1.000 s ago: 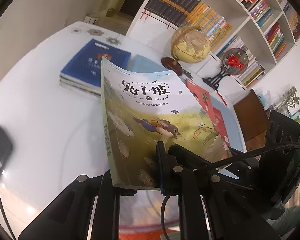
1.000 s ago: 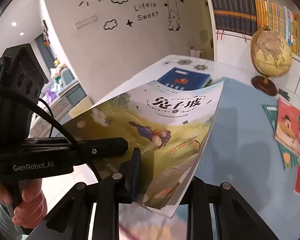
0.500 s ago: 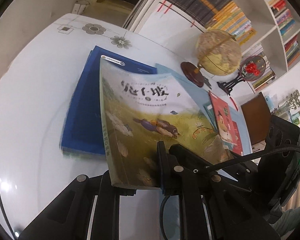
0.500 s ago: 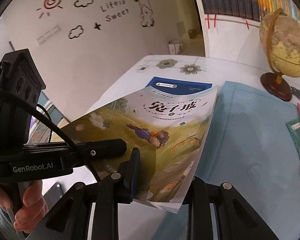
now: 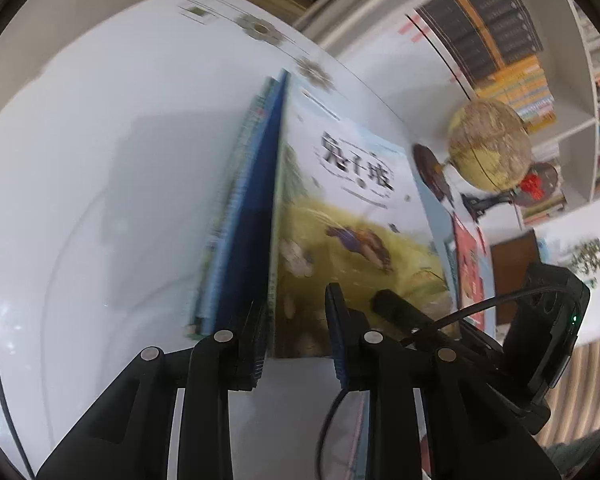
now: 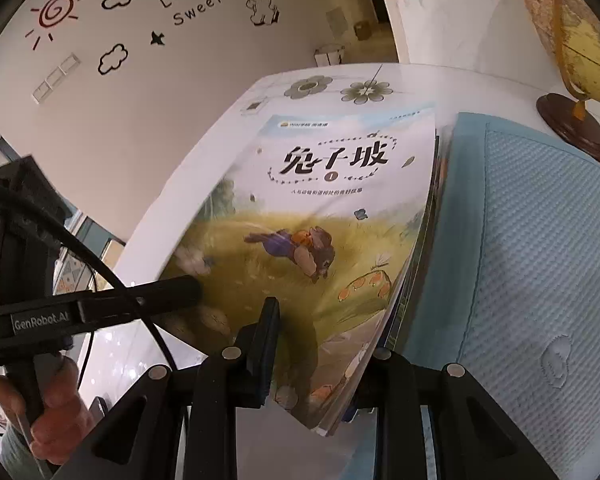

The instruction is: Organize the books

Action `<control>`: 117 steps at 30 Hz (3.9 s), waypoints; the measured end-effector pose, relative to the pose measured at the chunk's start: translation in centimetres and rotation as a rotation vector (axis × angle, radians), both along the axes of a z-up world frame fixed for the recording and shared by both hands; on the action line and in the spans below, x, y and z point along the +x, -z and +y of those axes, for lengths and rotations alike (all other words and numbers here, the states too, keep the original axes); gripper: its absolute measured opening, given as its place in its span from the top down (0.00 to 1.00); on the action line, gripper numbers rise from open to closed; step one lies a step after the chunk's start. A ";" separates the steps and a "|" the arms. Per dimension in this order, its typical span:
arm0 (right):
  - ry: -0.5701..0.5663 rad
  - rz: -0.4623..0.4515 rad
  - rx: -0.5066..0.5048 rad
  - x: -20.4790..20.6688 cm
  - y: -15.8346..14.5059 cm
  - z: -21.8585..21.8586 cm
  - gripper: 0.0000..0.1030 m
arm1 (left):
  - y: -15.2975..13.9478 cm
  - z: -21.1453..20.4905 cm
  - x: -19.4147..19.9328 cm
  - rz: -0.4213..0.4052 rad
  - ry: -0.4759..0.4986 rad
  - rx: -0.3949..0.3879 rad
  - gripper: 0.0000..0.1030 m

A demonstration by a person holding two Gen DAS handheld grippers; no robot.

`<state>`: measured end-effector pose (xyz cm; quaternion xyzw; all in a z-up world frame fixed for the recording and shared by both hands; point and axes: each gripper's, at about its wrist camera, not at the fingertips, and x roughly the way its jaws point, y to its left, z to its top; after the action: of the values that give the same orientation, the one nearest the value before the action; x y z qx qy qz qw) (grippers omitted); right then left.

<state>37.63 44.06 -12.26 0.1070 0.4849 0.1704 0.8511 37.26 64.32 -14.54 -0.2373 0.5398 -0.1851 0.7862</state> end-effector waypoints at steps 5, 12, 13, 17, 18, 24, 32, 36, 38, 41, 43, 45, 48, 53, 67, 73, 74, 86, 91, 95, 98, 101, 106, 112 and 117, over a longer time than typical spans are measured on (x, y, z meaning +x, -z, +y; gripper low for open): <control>-0.016 0.006 0.008 0.6 0.1 0.9 0.75 | -0.3 1.9 -0.2 -0.002 -0.065 0.005 0.77; -0.060 0.013 -0.013 0.0 0.1 1.5 0.58 | -1.2 1.7 -3.8 -0.006 -0.094 0.075 0.77; -0.059 0.025 -0.022 -0.3 -0.1 1.3 0.48 | -1.4 1.6 -4.7 -0.006 -0.097 0.086 0.77; -0.056 0.045 -0.052 -3.0 -0.3 -0.1 0.47 | -2.0 0.7 -8.8 0.009 -0.112 0.078 0.77; -0.051 0.052 -0.050 -4.0 -0.3 -0.7 0.47 | -2.2 0.3 -10.1 0.010 -0.118 0.084 0.77; 0.020 0.089 -0.016 -10.5 -0.3 -6.1 0.47 | -3.5 -2.0 -17.6 0.016 -0.161 0.061 0.77; 0.171 0.030 0.012 -18.8 -3.0 -17.5 0.47 | -6.4 -7.0 -26.4 -0.067 -0.195 0.025 0.77; 0.237 0.031 -0.003 -23.2 -3.5 -23.4 0.47 | -7.5 -10.5 -29.3 -0.102 -0.193 0.004 0.76; 0.274 0.051 0.003 -24.5 -3.5 -26.3 0.47 | -7.5 -12.8 -30.1 -0.090 -0.171 -0.010 0.76; 0.320 0.067 0.029 -25.7 -3.9 -30.5 0.47 | -8.3 -16.7 -31.1 -0.101 -0.124 0.026 0.76; 0.336 0.064 0.033 -25.6 -4.1 -33.0 0.47 | -8.7 -18.8 -31.2 -0.113 -0.106 0.044 0.76; 0.347 0.052 0.027 -25.4 -4.3 -35.2 0.47 | -8.8 -21.6 -30.8 -0.115 -0.091 0.060 0.76; 0.337 0.027 -0.011 -25.3 -4.8 -38.8 0.47 | -8.4 -26.8 -29.1 -0.106 -0.052 0.092 0.76; 0.235 0.008 -0.124 -25.7 -4.9 -46.7 0.47 | -6.4 -37.8 -24.0 -0.035 0.004 0.080 0.76; 0.085 -0.003 -0.089 -14.6 -3.8 -52.2 0.47 | -5.9 -49.6 -15.4 -0.034 0.100 0.217 0.76; 0.104 0.021 -0.083 -9.4 -2.5 -50.4 0.47 | -4.4 -47.4 -8.3 -0.039 0.098 0.251 0.76; 0.101 0.034 -0.085 -8.4 -2.1 -50.2 0.47 | -4.0 -47.1 -7.2 -0.041 0.091 0.255 0.76; 0.118 0.108 -0.023 -1.5 2.8 -49.6 0.46 | 0.8 -47.4 2.9 -0.078 0.082 0.435 0.76; 0.110 0.077 -0.008 -0.5 2.8 -49.5 0.47 | 1.9 -47.8 3.4 -0.058 0.095 0.432 0.75; 0.098 0.061 -0.017 -0.3 2.9 -49.3 0.46 | 1.8 -48.2 2.9 -0.056 0.109 0.420 0.75; 0.090 0.066 -0.012 -0.5 2.9 -49.4 0.46 | 1.7 -48.9 2.0 -0.042 0.125 0.392 0.75; 0.098 0.073 -0.033 -1.5 2.8 -49.8 0.46 | 1.5 -49.8 0.4 -0.029 0.132 0.396 0.74; 0.090 0.099 -0.049 -4.9 2.8 -52.4 0.46 | 1.6 -51.1 -4.4 0.023 0.136 0.303 0.74; 0.066 0.132 -0.096 -10.8 3.0 -55.3 0.46 | 2.3 -53.3 -10.4 0.100 0.138 0.186 0.74; 0.066 0.198 -0.068 -15.3 3.9 -57.1 0.46 | 2.6 -55.2 -15.5 0.121 0.148 0.177 0.74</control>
<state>22.28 -13.06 -16.16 0.1104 0.5683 0.1142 0.8073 21.76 9.07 -17.12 -0.1369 0.6165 -0.1796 0.7543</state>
